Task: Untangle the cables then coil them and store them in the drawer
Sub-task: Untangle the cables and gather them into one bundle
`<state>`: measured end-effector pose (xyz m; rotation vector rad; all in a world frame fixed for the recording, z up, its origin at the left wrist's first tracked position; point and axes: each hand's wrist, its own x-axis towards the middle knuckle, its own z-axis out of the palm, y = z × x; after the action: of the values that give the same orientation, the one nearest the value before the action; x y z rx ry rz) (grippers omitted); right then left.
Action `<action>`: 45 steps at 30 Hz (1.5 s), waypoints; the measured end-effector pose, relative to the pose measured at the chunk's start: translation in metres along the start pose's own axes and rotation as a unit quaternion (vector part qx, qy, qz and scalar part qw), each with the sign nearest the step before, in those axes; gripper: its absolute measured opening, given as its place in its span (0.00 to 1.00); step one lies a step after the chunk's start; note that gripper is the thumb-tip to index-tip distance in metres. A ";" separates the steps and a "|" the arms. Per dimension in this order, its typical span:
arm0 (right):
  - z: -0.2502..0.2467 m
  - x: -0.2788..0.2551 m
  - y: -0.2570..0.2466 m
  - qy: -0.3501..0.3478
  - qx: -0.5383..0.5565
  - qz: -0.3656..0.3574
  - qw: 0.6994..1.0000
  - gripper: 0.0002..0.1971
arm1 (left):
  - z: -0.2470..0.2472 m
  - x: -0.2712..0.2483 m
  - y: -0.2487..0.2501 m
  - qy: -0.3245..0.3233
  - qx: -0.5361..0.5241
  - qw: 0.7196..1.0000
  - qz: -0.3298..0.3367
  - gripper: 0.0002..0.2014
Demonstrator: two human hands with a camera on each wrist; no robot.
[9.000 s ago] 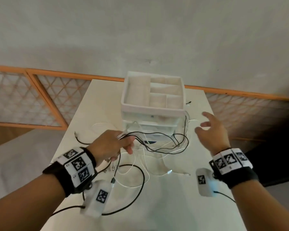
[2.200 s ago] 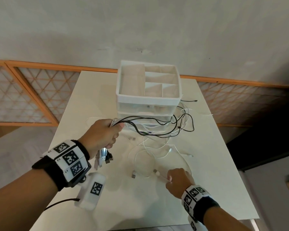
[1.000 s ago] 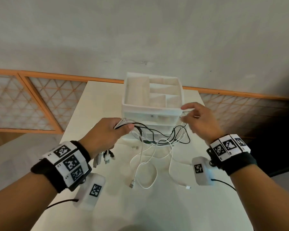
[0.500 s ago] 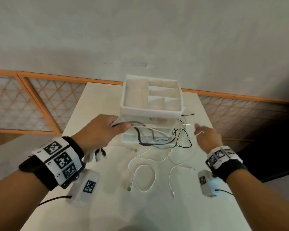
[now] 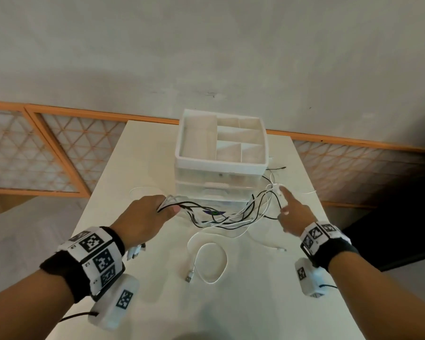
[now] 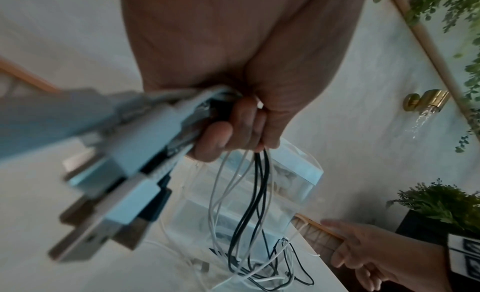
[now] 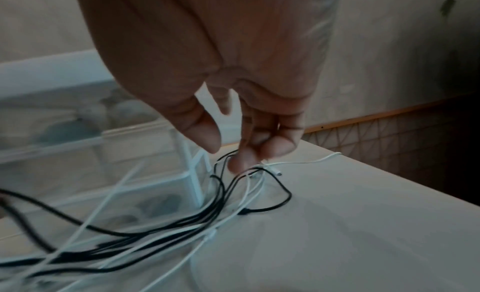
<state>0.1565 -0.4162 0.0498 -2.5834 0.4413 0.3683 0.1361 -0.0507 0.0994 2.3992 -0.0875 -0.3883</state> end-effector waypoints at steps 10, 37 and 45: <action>0.059 -0.091 -0.116 -0.113 0.094 -0.297 0.944 0.27 | 0.010 -0.011 0.039 -0.115 -0.077 0.986 0.088 0.24; 0.111 -0.097 -0.082 -0.101 0.153 -0.218 0.959 0.15 | 0.022 -0.002 -0.019 -0.049 -0.258 0.957 -0.119 0.15; 0.044 -0.099 -0.134 -0.040 0.478 -0.160 0.863 0.12 | 0.024 -0.006 0.029 -0.106 -0.348 0.931 -0.033 0.16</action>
<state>0.1085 -0.2595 0.1024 -1.6088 0.0945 0.0853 0.1241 -0.0869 0.1023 1.6573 0.0327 -0.5951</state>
